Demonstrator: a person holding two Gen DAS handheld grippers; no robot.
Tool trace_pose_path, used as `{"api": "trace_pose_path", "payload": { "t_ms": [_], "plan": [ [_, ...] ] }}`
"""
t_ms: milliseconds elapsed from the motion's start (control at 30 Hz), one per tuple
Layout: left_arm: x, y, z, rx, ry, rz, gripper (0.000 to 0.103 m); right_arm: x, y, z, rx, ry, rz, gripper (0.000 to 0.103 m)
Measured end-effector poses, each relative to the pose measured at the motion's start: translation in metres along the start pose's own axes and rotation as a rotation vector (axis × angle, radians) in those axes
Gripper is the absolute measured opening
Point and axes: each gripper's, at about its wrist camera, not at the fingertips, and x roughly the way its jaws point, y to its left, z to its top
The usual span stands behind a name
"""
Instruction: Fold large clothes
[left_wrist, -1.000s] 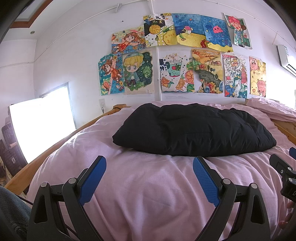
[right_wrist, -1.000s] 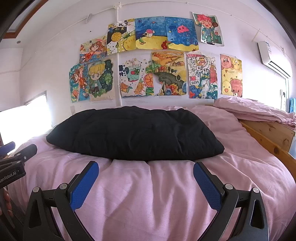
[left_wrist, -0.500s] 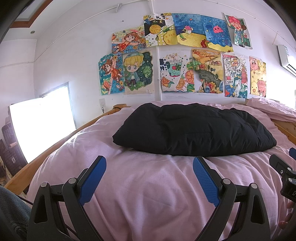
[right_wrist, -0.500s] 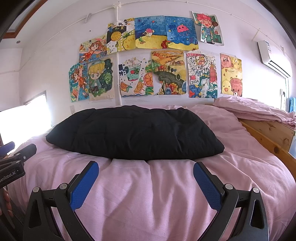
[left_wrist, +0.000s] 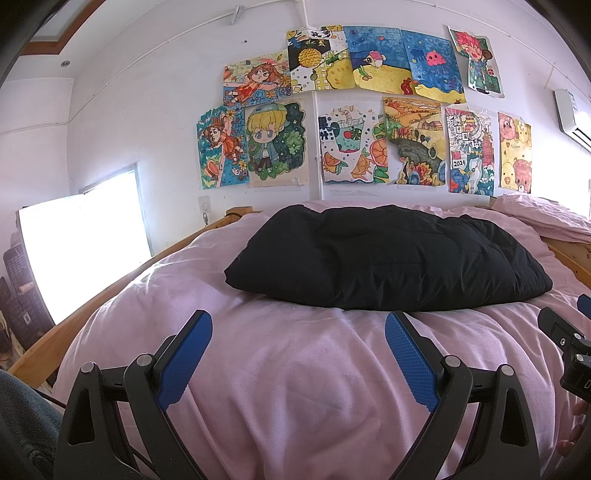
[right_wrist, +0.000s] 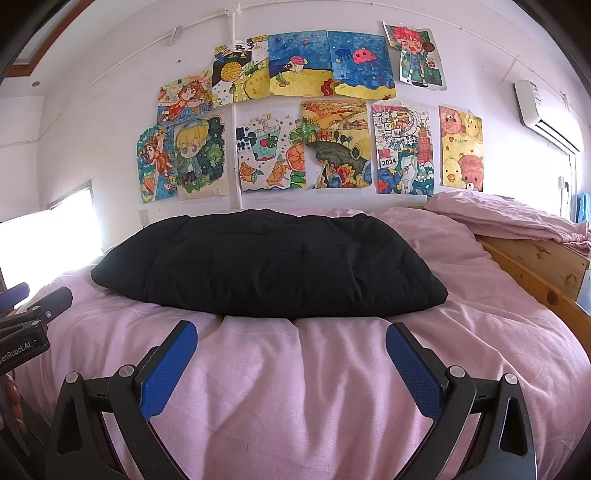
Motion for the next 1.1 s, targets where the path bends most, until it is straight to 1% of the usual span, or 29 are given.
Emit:
{"api": "trace_pose_path", "payload": {
  "t_ms": [300,533,1100],
  "plan": [
    [-0.001,-0.002,-0.001,0.008,0.003,-0.002,0.092,0.000,0.000,0.000,0.000,0.001,0.000,0.103],
    [-0.002,-0.009,-0.004,0.041,0.002,0.025,0.092,0.000,0.000,0.001,0.001,0.001,-0.001,0.103],
    [-0.001,-0.012,-0.003,0.025,0.002,0.035,0.092,0.000,0.002,0.002,0.002,0.002,-0.003,0.103]
  ]
}}
